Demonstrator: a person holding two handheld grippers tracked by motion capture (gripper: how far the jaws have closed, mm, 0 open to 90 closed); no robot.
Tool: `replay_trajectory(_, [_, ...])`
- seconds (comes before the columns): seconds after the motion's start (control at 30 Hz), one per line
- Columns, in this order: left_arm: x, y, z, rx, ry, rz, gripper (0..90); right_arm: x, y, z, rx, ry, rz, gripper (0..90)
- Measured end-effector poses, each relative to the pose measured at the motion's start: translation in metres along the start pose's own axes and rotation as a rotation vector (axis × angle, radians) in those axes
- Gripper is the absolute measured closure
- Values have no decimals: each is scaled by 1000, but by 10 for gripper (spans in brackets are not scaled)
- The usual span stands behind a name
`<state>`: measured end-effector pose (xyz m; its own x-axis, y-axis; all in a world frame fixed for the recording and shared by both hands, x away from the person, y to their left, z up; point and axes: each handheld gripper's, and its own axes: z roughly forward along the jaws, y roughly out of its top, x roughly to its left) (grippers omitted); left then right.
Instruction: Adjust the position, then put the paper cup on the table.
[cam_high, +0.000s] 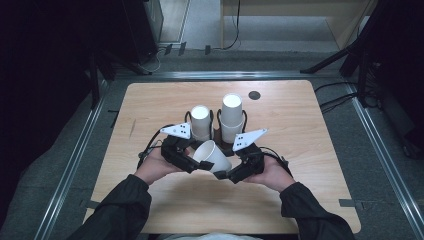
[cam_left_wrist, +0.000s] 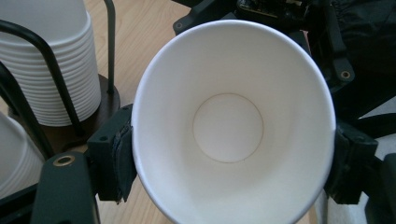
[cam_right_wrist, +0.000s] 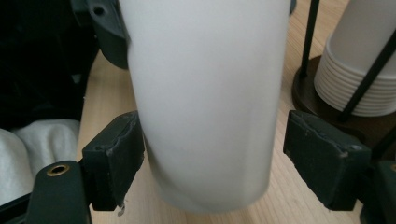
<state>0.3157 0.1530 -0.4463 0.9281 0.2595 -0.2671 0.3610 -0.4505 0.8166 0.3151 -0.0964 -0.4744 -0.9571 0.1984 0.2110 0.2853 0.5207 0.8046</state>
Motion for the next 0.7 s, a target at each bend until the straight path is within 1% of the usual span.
replay_trajectory(0.13, [-1,1,-3,2,11,4,205,3,-2,-2,18,-35,-3,203])
replay_trajectory(0.2, [1,2,-4,5,-5,-9,205,5,-3,-5,25,-44,-16,203])
replay_trajectory(0.23, [1,2,-4,7,7,-4,205,5,-4,-6,30,-39,-16,199])
replay_trajectory(0.3, [0,4,-4,27,24,-3,205,5,-7,-8,38,-34,-18,193])
replay_trajectory(0.33, [0,4,-5,30,34,9,205,5,-8,-9,42,-34,-17,193])
replay_trajectory(0.47, [2,4,-11,28,32,5,205,6,-11,-12,51,-51,-24,193])
replay_trajectory(0.53, [3,3,-14,30,46,8,205,5,-13,-13,55,-67,-21,196])
replay_trajectory(0.57, [3,3,-15,31,45,3,205,5,-14,-13,60,-74,-28,196])
replay_trajectory(0.7, [4,1,-20,47,73,12,205,6,-18,-14,95,-103,-58,196])
